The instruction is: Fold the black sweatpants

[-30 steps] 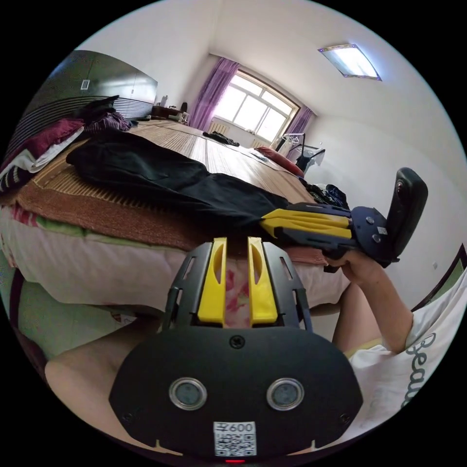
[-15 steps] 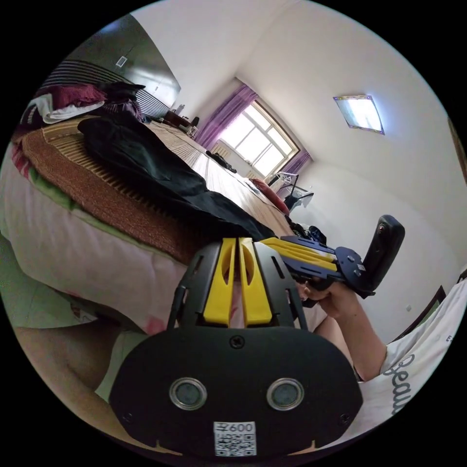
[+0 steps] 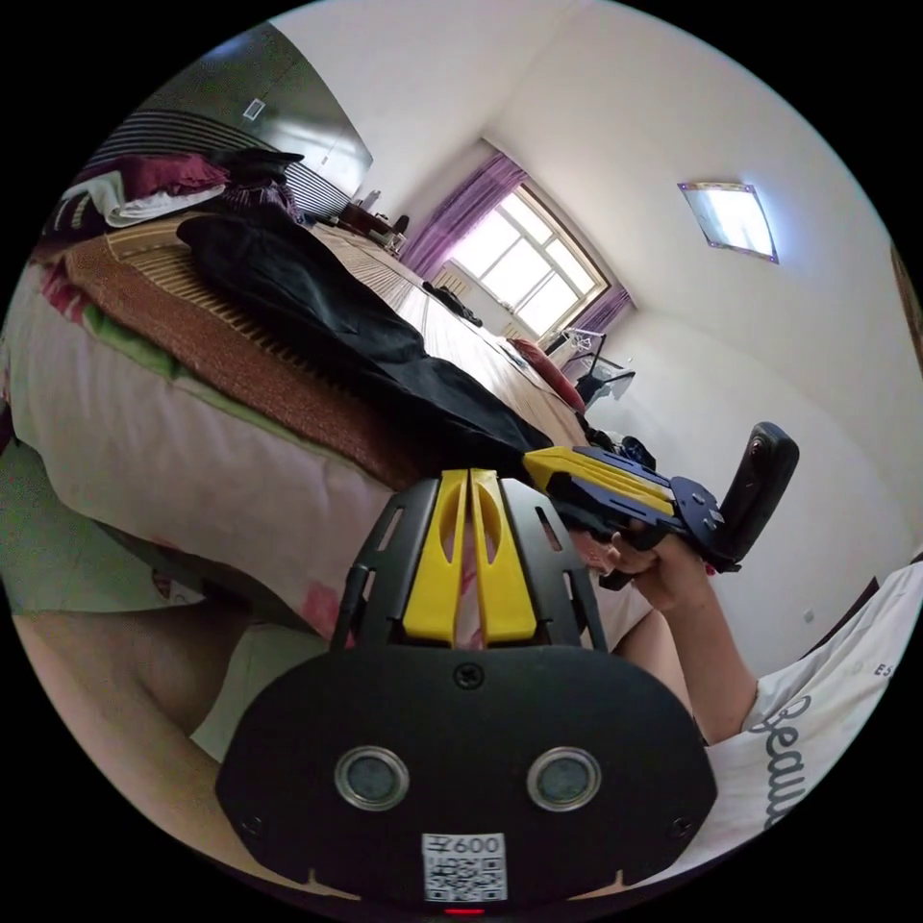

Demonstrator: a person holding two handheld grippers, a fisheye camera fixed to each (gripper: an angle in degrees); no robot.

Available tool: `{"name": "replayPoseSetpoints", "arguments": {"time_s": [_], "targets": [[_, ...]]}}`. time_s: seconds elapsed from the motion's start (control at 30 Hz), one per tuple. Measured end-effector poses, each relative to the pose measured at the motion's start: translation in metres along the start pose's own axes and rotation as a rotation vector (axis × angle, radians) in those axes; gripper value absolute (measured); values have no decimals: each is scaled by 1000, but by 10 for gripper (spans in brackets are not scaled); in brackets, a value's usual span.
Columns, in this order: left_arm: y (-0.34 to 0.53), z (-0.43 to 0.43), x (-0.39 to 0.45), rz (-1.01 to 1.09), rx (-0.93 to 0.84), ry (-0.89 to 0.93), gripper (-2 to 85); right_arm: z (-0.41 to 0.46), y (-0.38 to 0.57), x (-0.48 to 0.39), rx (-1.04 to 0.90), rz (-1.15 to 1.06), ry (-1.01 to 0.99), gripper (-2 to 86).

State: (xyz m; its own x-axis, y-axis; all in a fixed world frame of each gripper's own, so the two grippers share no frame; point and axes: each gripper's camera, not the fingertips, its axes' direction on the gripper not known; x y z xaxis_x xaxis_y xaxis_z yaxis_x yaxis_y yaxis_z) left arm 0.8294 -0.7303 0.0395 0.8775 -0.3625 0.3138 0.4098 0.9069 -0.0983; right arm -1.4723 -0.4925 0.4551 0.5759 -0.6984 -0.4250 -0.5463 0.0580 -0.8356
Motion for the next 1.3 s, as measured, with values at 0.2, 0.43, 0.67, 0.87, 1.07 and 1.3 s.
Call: {"name": "replayPoseSetpoints", "arguments": {"time_s": [0.2, 0.43, 0.67, 0.87, 1.07, 1.3], "targets": [[16, 13, -4, 23, -24, -56, 5, 16, -8, -6, -51, -59, 13, -9], [46, 32, -25, -40, -19, -8, 9, 37, -14, -15, -82, -90, 56, -9], [67, 43, 2, 102, 1, -92, 14, 38, -29, 10, -62, -12, 19, -9], [85, 82, 36, 195, -55, -267, 15, 35, -42, 26, -50, -4, 8, -9], [114, 95, 49, 189, -20, -268, 15, -3, -56, 74, 99, 90, -68, -9], [130, 129, 66, 209, -50, -219, 16, 62, -142, 199, 29, 242, 13, -9]]}}
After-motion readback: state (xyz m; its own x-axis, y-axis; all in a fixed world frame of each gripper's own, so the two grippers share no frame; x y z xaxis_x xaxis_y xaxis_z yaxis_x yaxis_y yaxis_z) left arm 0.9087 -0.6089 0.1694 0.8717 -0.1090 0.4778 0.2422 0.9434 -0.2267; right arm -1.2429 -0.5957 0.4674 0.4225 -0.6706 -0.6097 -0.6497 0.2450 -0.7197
